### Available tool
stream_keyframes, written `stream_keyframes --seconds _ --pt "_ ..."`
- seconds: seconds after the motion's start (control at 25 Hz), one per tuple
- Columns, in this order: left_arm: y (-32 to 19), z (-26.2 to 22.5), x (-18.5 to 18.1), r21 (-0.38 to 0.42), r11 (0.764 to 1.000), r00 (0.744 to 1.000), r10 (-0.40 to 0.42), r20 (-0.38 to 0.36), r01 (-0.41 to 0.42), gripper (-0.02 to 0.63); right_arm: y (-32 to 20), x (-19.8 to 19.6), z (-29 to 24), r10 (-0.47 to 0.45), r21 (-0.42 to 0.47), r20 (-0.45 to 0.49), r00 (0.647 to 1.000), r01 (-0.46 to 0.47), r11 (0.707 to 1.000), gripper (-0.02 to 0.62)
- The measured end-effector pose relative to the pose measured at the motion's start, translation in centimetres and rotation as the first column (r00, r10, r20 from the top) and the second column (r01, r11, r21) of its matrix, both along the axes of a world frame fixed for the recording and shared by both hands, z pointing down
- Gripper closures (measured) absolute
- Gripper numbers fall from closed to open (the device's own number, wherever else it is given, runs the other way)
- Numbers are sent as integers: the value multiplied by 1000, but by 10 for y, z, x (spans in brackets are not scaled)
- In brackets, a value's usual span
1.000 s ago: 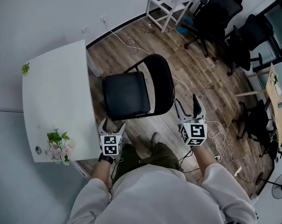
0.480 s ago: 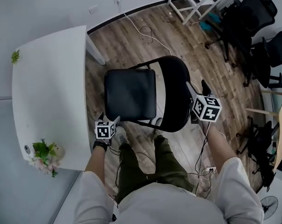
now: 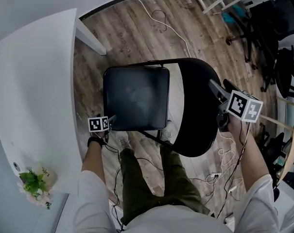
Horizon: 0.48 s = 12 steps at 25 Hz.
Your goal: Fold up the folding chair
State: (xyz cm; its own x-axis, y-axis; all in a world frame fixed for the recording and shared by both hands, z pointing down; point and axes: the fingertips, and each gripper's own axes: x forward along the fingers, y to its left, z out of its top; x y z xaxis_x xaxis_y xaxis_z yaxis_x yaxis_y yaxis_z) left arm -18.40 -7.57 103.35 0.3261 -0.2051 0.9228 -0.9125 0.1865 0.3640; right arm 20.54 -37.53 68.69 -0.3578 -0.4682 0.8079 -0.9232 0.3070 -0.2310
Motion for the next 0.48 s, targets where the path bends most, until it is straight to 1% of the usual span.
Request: stream_keyframes --seconds 0.04,0.08,0.16,0.2,0.24,0.28,0.32,0.36,0.4,0.48 --pt "0 11 -2 -12 999 999 -30 -30 30 183 -2 -3 6 -8 -22 12 1000 9 1000 249" --pt "0 21 -3 -22 996 994 -82 -69 81 183 -3 -6 12 -16 -44 23 1000 17 999 250" --pt "-4 37 -2 -40 978 966 -207 -156 203 183 -5 -10 25 -21 -81 33 999 24 996 250" --pt "-6 43 -1 -42 971 953 -240 -187 236 174 -6 -11 31 -19 -99 34 999 22 995 252" --pt "-7 47 0 -38 969 946 -248 -208 245 175 -6 -12 37 -17 -119 36 999 21 993 262" --pt "-8 50 0 -32 970 943 -242 -228 241 173 -5 -12 40 -19 -141 37 999 24 990 303" --pt "-8 53 2 -25 971 939 -235 -253 236 173 -4 -13 42 -26 -160 37 999 31 987 314" --pt "-8 56 3 -20 972 932 -231 -281 235 167 -3 -14 43 -37 -173 37 999 43 984 348" --pt "-8 59 4 -17 971 922 -232 -309 238 163 -2 -16 44 -52 -184 43 998 59 981 378" --pt "-8 64 5 -12 966 903 -244 -354 257 156 -1 -20 46 -78 -198 71 994 91 976 415"
